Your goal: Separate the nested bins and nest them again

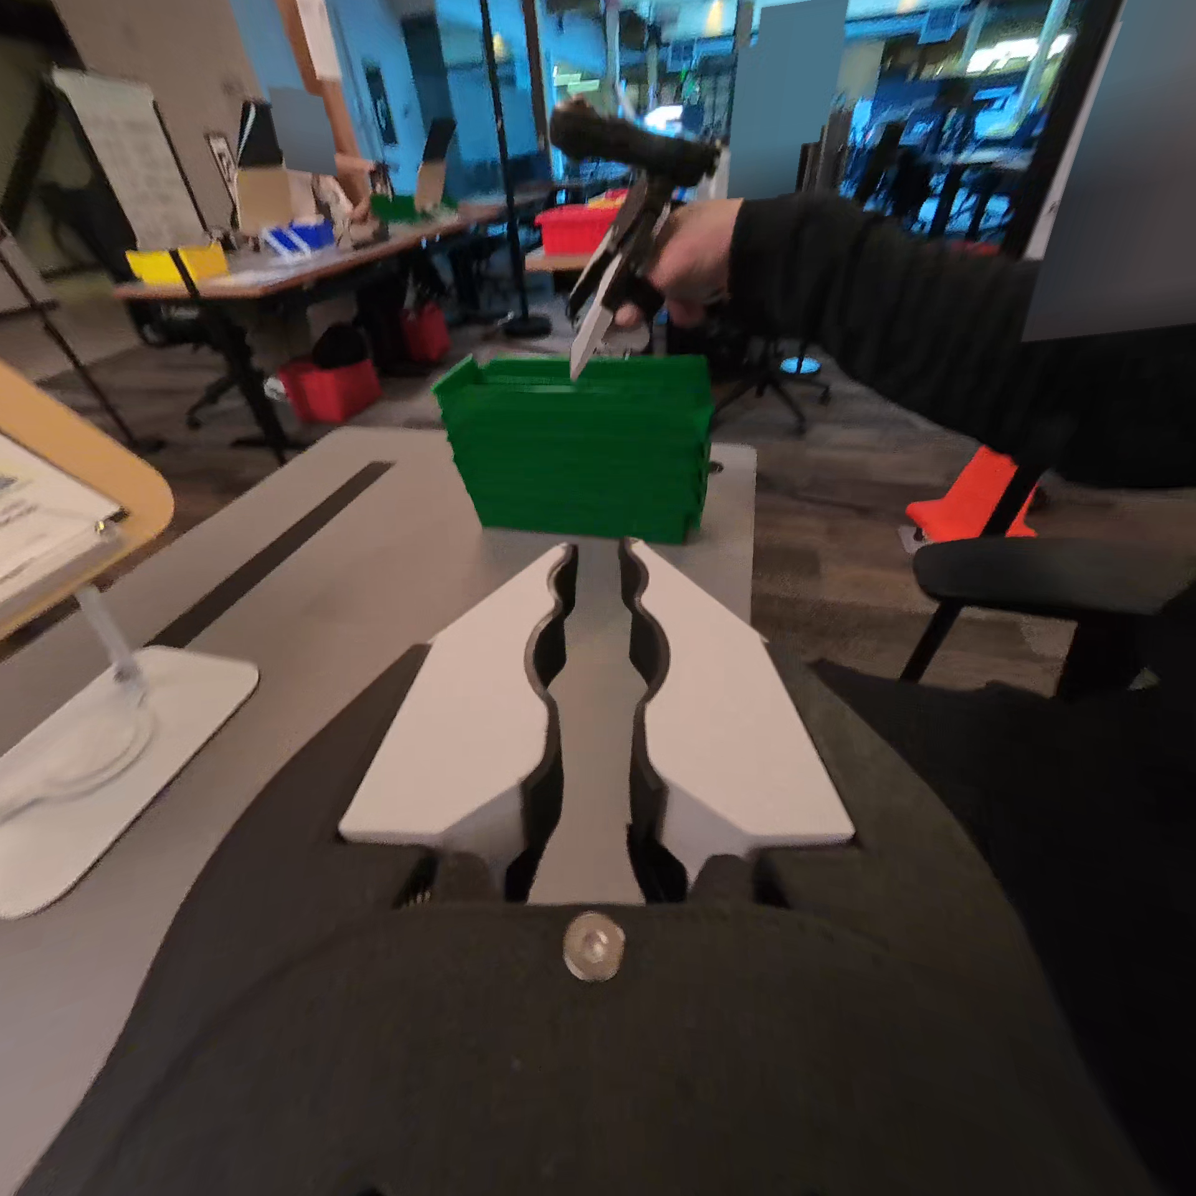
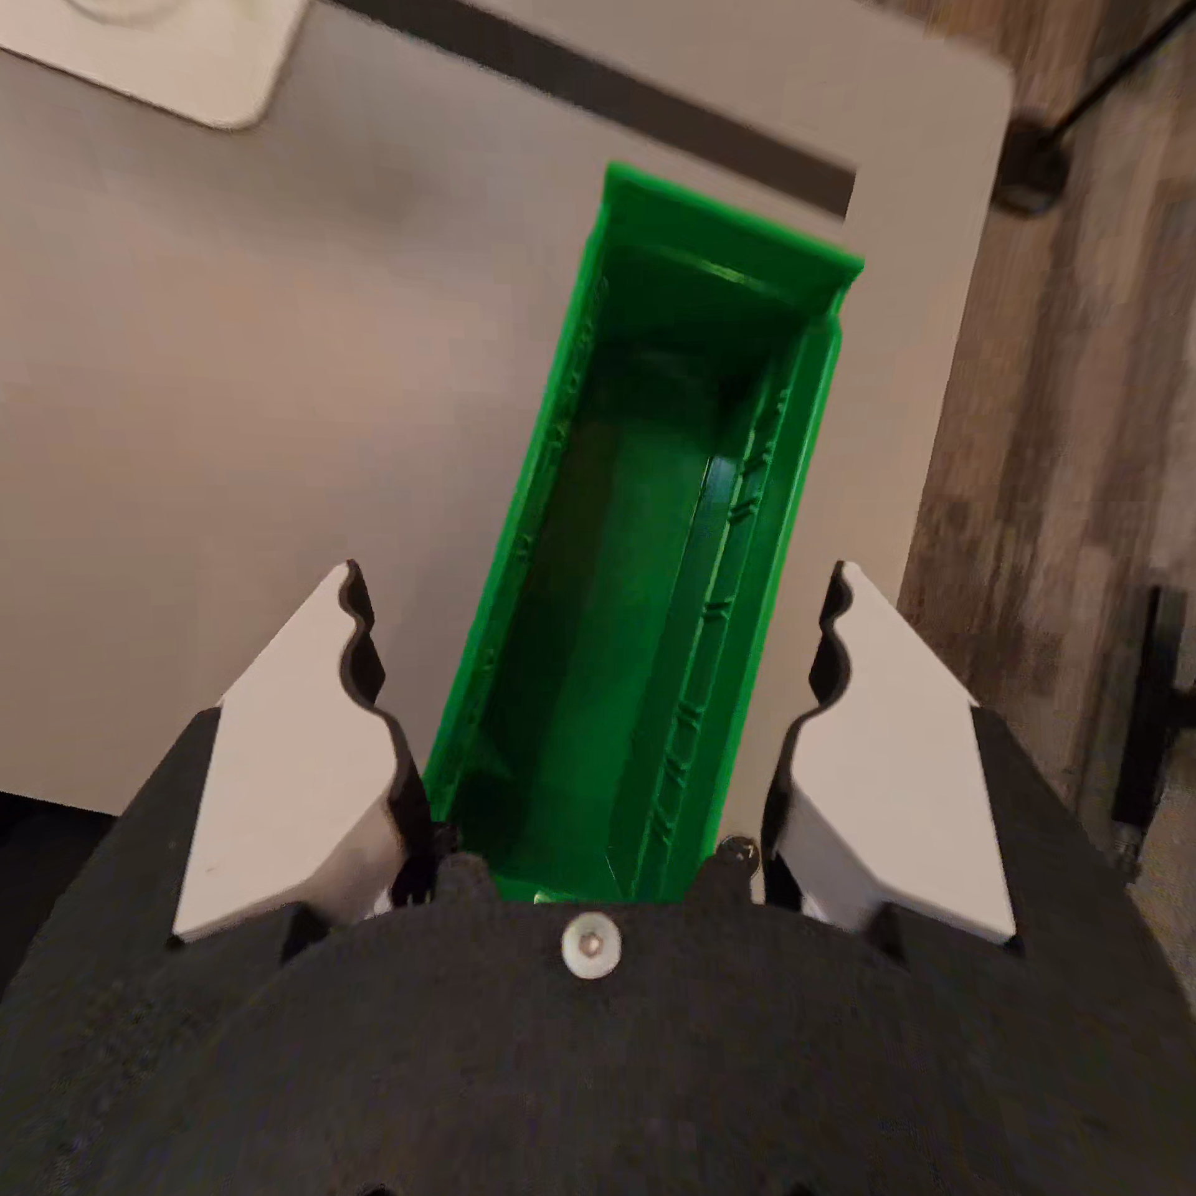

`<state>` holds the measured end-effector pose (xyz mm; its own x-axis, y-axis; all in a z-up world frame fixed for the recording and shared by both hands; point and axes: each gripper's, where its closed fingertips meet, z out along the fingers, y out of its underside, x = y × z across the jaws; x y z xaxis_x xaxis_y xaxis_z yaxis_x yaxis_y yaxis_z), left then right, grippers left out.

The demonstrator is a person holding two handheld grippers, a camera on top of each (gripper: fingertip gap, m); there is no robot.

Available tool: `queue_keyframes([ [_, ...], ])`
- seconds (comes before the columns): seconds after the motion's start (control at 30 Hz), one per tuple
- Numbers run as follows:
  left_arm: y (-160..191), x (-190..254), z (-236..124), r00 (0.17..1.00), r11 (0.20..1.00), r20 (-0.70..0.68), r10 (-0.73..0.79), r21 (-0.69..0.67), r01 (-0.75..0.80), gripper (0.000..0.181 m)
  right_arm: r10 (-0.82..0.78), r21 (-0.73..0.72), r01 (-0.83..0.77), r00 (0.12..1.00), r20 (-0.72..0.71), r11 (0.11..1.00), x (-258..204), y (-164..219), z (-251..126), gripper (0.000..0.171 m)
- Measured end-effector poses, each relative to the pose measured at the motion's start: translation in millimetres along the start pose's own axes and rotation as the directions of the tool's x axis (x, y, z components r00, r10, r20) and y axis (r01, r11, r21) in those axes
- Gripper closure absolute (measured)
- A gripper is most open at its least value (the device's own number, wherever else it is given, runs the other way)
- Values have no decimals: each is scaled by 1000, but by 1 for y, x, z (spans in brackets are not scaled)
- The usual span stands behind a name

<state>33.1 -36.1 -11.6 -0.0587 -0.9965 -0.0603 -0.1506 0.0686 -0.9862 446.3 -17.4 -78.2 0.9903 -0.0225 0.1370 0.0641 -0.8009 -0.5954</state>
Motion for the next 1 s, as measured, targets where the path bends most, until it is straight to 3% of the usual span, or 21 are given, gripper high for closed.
queue_keyframes([
  [0.1, 22, -6, 5, 998, 998, -8, -55, -34, 55, 169, 25, -128, -24, 1000, 2, 991, 9, 20, 25, 34],
  [0.2, 41, -11, 9, 993, 991, -19, -117, -59, 116, 170, 31, -234, -25, 999, 22, 972, 13, 37, 44, 42],
  [0.43, 78, -28, 12, 975, 972, 1, -223, -83, 222, 171, 32, -294, -15, 998, 52, 956, 13, 38, 48, 64],
  [0.63, 106, -42, 10, 957, 951, 31, -288, -111, 290, 173, 39, -290, -22, 998, 55, 957, 16, 36, 48, 71],
  [0.77, 116, -48, 7, 946, 940, 42, -320, -113, 323, 173, 34, -301, -17, 998, 52, 953, 21, 38, 48, 69],
  [1.0, 129, -49, 11, 932, 923, 32, -362, -130, 363, 173, 53, -325, -17, 994, 101, 945, 22, 41, 45, 50],
])
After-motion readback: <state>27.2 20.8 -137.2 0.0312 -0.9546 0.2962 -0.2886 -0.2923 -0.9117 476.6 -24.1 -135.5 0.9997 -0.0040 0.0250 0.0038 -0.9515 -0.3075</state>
